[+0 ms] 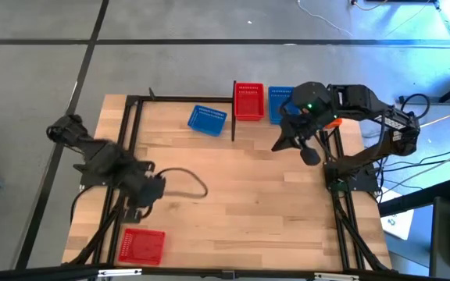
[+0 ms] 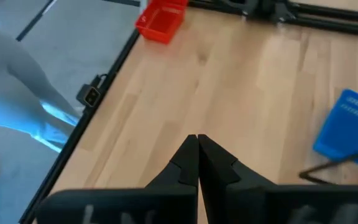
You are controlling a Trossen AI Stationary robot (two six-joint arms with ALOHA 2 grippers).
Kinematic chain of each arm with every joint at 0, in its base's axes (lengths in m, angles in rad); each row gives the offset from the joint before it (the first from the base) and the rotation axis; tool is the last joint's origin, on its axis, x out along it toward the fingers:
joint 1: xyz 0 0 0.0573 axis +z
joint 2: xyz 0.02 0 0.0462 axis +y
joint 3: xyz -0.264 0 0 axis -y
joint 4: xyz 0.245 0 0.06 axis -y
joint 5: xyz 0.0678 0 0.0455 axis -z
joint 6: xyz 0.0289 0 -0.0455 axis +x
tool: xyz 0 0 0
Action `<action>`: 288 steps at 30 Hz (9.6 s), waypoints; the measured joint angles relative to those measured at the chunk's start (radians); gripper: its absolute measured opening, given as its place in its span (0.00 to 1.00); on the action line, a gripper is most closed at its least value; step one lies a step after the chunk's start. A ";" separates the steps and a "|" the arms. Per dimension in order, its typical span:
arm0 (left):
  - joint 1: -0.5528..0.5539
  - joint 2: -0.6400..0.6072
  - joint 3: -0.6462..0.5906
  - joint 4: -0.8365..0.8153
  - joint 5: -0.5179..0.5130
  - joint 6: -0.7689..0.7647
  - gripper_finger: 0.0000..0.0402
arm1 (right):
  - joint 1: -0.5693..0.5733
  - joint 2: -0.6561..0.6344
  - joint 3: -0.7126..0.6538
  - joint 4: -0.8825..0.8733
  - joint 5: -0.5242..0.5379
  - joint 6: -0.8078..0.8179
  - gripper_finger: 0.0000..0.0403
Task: Stack baskets on shelf by color
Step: Stack the red bin on top of the stacked red bins on the shelf, then adjust the stacked red bins on the shelf
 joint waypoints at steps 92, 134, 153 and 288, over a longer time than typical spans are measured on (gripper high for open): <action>0.421 -0.249 -0.290 0.514 -0.592 -0.323 0.00 | 0.112 -0.033 -0.007 0.001 0.524 0.166 0.00; 1.054 0.409 0.171 1.011 -0.288 -0.127 0.00 | 0.112 -0.051 -0.007 -0.068 1.129 0.337 0.00; 1.048 0.415 0.171 1.030 -0.322 -0.179 0.00 | 0.112 -0.050 -0.007 -0.071 1.129 0.309 0.00; 0.950 0.164 0.171 0.865 -0.117 0.276 0.18 | -0.051 -0.048 -0.220 0.065 0.367 0.155 0.00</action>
